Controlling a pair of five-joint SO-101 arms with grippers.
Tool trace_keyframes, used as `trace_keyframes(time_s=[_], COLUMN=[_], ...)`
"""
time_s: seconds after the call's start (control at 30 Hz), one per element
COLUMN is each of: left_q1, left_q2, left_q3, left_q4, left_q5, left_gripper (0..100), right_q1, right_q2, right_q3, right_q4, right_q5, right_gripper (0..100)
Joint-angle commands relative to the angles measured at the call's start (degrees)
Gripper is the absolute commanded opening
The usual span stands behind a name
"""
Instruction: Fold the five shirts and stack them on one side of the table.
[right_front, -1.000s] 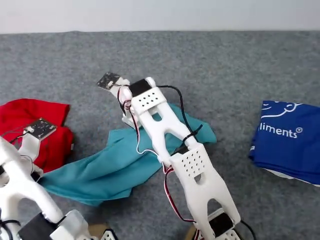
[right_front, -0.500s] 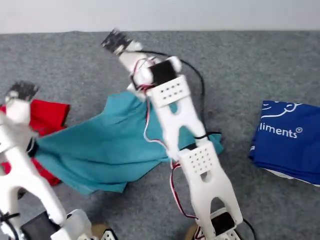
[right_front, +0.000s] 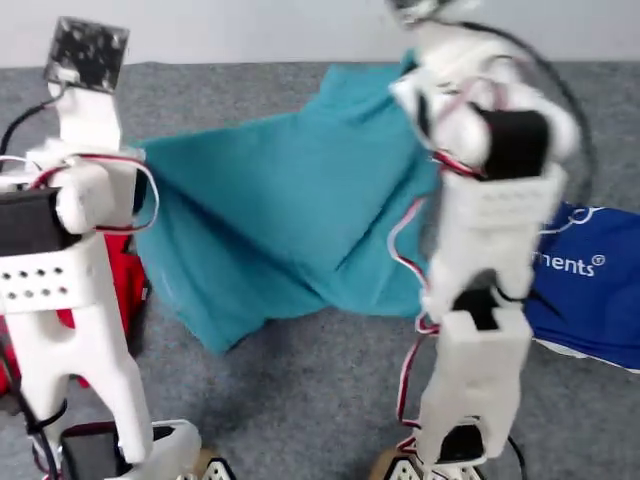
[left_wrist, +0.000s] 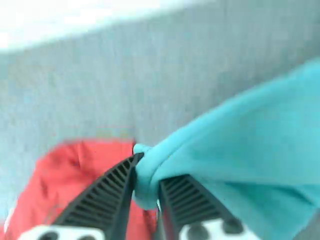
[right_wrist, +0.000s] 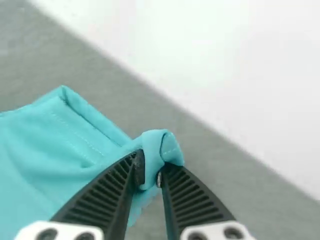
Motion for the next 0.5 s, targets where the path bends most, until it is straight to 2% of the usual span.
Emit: trace_keyframes(time_s=[0.0, 0.1, 0.23, 0.47], left_q1=[0.7, 0.7, 2.5, 10.9], left_q2=[-1.6, -1.6, -1.6, -1.9], left_q3=[-4.4, -5.5, -8.4, -12.2], left_q4=[-7.1, -10.5, -11.3, -4.1], left_q5=[1.2, 1.1, 0.6, -12.9], left_gripper=[1, 1, 1, 1], right_q1=[4.0, 6.2, 8.0, 8.8], right_q2=[-8.9, -12.8, -17.5, -22.8], right_q3=[-3.1, -3.2, -3.3, -2.9], right_q4=[2.1, 2.1, 1.5, -3.4], right_q5=[1.1, 1.7, 2.2, 2.2], right_gripper=[1.0, 1.0, 1.0, 1.0])
